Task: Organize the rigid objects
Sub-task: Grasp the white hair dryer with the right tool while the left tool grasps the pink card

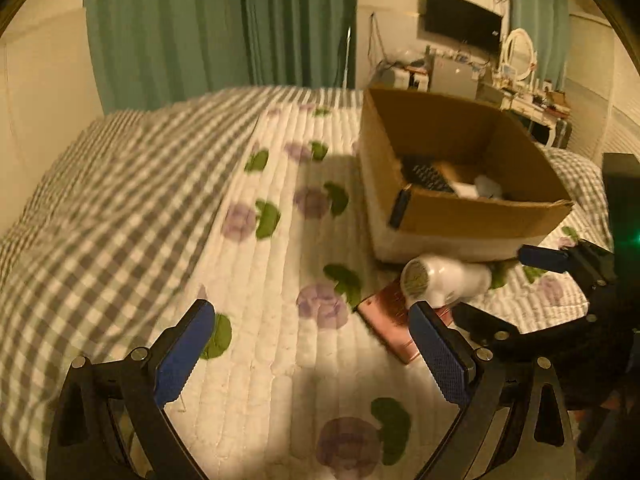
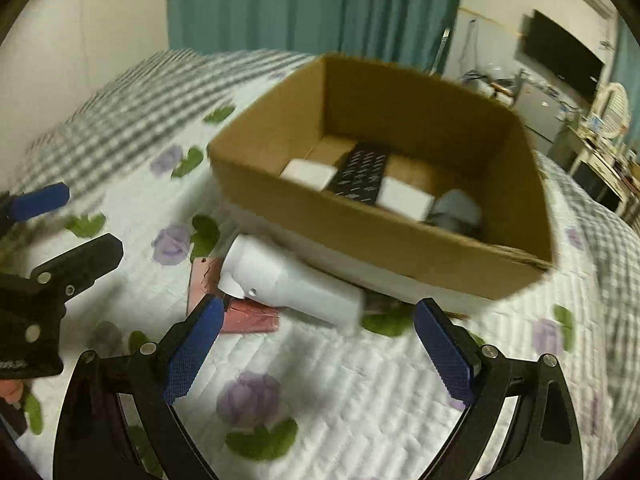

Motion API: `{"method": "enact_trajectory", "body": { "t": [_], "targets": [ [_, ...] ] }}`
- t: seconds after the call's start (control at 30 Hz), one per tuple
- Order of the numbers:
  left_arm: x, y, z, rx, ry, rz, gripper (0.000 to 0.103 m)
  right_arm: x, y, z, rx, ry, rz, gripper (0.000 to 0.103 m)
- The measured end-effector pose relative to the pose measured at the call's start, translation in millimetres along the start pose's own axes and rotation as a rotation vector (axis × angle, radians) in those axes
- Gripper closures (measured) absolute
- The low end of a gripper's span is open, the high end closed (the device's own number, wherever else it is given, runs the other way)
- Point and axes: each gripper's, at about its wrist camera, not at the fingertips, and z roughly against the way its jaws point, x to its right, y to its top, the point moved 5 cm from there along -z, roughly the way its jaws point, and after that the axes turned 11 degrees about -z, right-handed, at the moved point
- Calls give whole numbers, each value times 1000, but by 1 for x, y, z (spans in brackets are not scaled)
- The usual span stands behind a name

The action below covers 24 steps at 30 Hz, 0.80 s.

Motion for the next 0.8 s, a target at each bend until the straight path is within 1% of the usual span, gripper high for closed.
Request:
{"method": "enact_trajectory", "body": {
  "t": [0.07,0.13,0.23,0.33,0.37,0.4,0.43,0.47,0.5,0.53,0.67,0.7,0.8],
  "targets": [
    [-4,-4,-6,-19,-5,21,4,-9,0,-19,-25,23,38,7],
    [-8,-5,-9,-24,-15,36,4,-14,0,-33,-42,23,70,10],
    [-11,-6,-9,-24,-25,56,4,-19,0,-50,-76,39,55,10],
    [-11,-8,-9,-30,-19,55,4,-21,-3,-60,-74,17,70,10],
    [-10,-9,-10,-35,-14,53,4,-21,-3,-59,-75,17,64,11],
    [-10,-9,-10,-39,-11,52,4,-20,-3,-58,-76,17,57,17],
    [-9,-10,-9,-40,-7,49,4,-19,-3,-55,-72,22,47,20],
    [-8,-9,-8,-40,-5,44,4,-19,-3,-44,-50,28,42,31],
    [-7,-9,-8,-40,0,38,4,-19,-3,-37,-32,29,39,38],
    [-4,-8,-8,-41,7,27,4,-17,-2,-29,-17,27,32,41],
    [10,-6,-7,-49,32,-28,4,0,-7,6,35,34,-52,43],
    [17,-5,-7,-51,24,-41,4,4,-9,14,47,17,-61,43],
    [37,-2,-11,-63,-17,-67,4,33,-11,40,82,-1,-145,43]
  ]
}}
